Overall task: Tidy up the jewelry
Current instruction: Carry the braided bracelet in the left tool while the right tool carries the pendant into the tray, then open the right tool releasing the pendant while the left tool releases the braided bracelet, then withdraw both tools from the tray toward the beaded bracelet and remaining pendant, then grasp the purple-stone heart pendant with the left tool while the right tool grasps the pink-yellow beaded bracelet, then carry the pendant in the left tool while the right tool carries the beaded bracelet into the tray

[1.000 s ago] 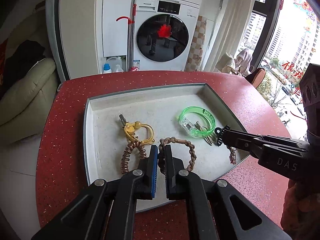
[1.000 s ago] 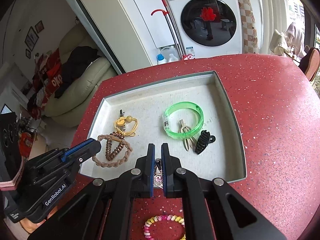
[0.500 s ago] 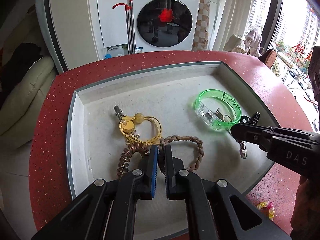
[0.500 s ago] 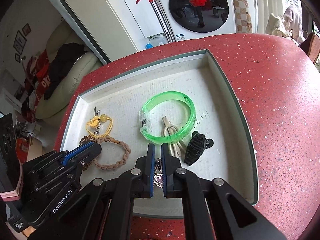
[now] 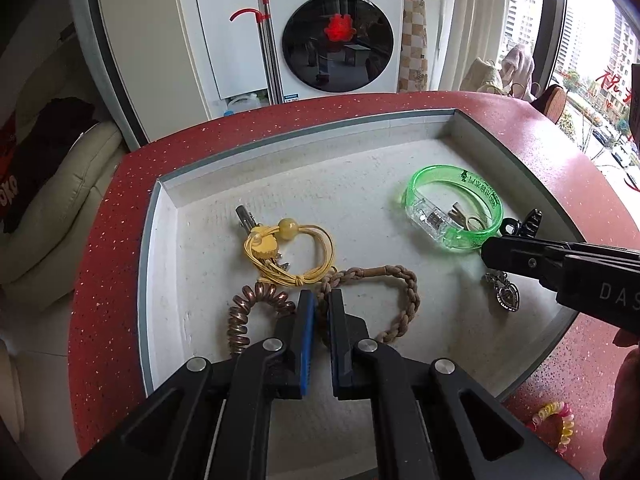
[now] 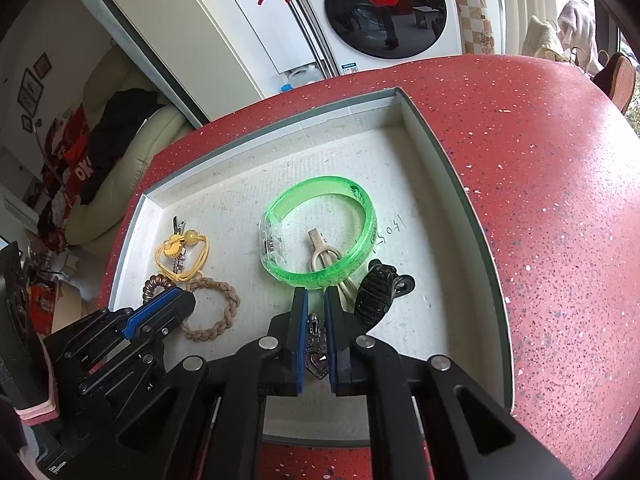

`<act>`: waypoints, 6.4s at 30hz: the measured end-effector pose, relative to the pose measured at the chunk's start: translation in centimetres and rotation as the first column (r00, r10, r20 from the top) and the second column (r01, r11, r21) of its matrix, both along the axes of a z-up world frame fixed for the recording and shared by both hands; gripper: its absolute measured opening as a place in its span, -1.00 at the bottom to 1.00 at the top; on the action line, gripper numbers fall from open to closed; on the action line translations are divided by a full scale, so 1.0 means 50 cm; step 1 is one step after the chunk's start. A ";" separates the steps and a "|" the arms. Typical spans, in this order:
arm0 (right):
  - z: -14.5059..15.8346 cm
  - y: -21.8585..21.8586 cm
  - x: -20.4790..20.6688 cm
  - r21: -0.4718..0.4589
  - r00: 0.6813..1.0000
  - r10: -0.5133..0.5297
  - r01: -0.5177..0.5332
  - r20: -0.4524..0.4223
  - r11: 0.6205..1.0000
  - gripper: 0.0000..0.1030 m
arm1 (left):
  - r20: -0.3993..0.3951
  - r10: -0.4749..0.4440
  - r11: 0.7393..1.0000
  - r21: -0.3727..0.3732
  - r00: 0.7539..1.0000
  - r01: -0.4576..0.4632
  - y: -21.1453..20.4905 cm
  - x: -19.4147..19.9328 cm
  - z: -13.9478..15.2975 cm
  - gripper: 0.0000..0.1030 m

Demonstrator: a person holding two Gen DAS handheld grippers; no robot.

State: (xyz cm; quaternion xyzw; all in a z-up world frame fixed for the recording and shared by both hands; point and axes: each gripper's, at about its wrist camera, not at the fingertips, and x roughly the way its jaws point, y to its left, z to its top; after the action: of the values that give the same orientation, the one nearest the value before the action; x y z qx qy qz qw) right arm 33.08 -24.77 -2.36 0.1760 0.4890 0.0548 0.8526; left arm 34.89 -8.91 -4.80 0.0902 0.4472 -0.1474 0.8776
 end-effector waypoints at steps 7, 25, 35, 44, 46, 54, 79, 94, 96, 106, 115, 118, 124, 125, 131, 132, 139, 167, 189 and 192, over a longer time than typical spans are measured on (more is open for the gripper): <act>0.030 -0.010 -0.020 0.030 0.999 -0.009 0.008 0.045 1.000 -0.20 | 0.001 0.019 1.000 -0.016 1.000 -0.019 0.008 -0.002 0.005 -0.52; 0.067 0.002 -0.054 0.046 0.996 -0.013 0.009 0.085 0.999 -0.01 | 0.023 0.056 0.998 -0.036 0.998 -0.055 0.024 -0.007 0.023 -0.52; 0.079 -0.014 -0.077 0.037 0.994 -0.035 0.031 0.100 0.999 -0.01 | 0.098 0.093 0.995 -0.057 0.991 -0.087 0.034 -0.019 0.048 1.00; 0.095 -0.017 -0.096 0.031 0.991 -0.045 0.042 0.122 0.999 0.34 | 0.112 0.095 0.994 -0.060 0.989 -0.088 0.043 -0.033 0.068 1.00; 0.103 -0.014 -0.106 0.018 0.989 -0.048 0.046 0.142 0.999 0.68 | 0.108 0.103 0.994 -0.053 0.989 -0.098 0.050 -0.041 0.069 1.00; 0.134 -0.020 -0.159 0.011 0.974 -0.073 0.073 0.214 0.997 0.73 | 0.089 0.125 0.991 -0.049 0.988 -0.120 0.076 -0.084 0.076 1.00; 0.039 -0.046 -0.288 -0.050 0.999 -0.041 0.041 -0.004 0.998 0.73 | 0.014 -0.146 0.983 -0.114 0.989 0.147 0.038 -0.376 0.043 1.00; 0.000 0.013 -0.256 -0.219 0.988 0.136 -0.148 -0.070 0.964 0.30 | -0.025 -0.272 0.960 -0.075 0.962 0.269 -0.049 -0.450 0.008 0.78; -0.003 0.025 -0.252 -0.247 0.983 0.165 -0.179 -0.074 0.952 0.22 | -0.030 -0.279 0.958 -0.071 0.960 0.277 -0.059 -0.451 0.003 0.78; -0.007 0.052 -0.242 -0.345 0.968 0.239 -0.252 -0.081 0.904 -0.25 | -0.019 -0.325 0.945 -0.045 0.945 0.324 -0.091 -0.468 -0.006 0.44; -0.006 0.051 -0.246 -0.338 0.968 0.240 -0.251 -0.075 0.907 -0.80 | -0.010 -0.321 0.946 -0.054 0.947 0.320 -0.089 -0.474 0.001 -0.29; -0.006 0.044 -0.248 -0.318 0.973 0.222 -0.233 -0.069 0.919 -0.80 | -0.024 -0.313 0.947 -0.084 0.950 0.310 -0.081 -0.463 0.001 -0.31; 0.002 0.030 -0.258 -0.301 0.980 0.191 -0.199 -0.054 0.933 -0.80 | -0.039 -0.290 0.952 -0.118 0.956 0.283 -0.064 -0.458 0.006 -0.32; 0.004 0.028 -0.260 -0.294 0.981 0.186 -0.193 -0.051 0.936 -0.80 | -0.040 -0.287 0.952 -0.125 0.957 0.280 -0.062 -0.458 0.008 -0.32; 0.016 0.023 -0.273 -0.275 0.986 0.164 -0.167 -0.034 0.947 -0.80 | -0.037 -0.273 0.953 -0.147 0.961 0.265 -0.045 -0.440 0.014 -0.32; 0.019 0.022 -0.275 -0.273 0.987 0.159 -0.161 -0.030 0.948 -0.80 | -0.036 -0.269 0.953 -0.151 0.962 0.261 -0.042 -0.438 0.017 -0.32; 0.037 0.010 -0.293 -0.229 0.993 0.115 -0.111 0.003 0.967 -0.80 | -0.016 -0.232 0.959 -0.171 0.973 0.226 -0.007 -0.420 0.038 -0.32; 0.101 0.015 -0.284 -0.105 0.997 0.017 -0.008 0.078 0.994 -0.80 | 0.102 -0.086 0.965 -0.240 0.991 0.108 0.114 -0.271 0.123 -0.31; 0.088 0.042 -0.076 -0.094 0.998 0.011 -0.005 0.062 0.996 -0.80 | 0.069 -0.020 0.981 -0.193 0.997 0.033 0.090 -0.074 0.091 -0.31; 0.067 0.051 -0.054 -0.100 0.999 0.021 -0.018 0.036 0.995 -0.80 | 0.055 -0.019 0.984 -0.176 0.998 0.029 0.083 -0.059 0.075 -0.32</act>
State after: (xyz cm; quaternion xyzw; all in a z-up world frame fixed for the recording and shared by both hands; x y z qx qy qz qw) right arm 30.36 -22.20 1.01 0.1276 0.4768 0.0421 0.8687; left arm 31.96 -4.74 -1.08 0.0211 0.4078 -0.1947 0.8918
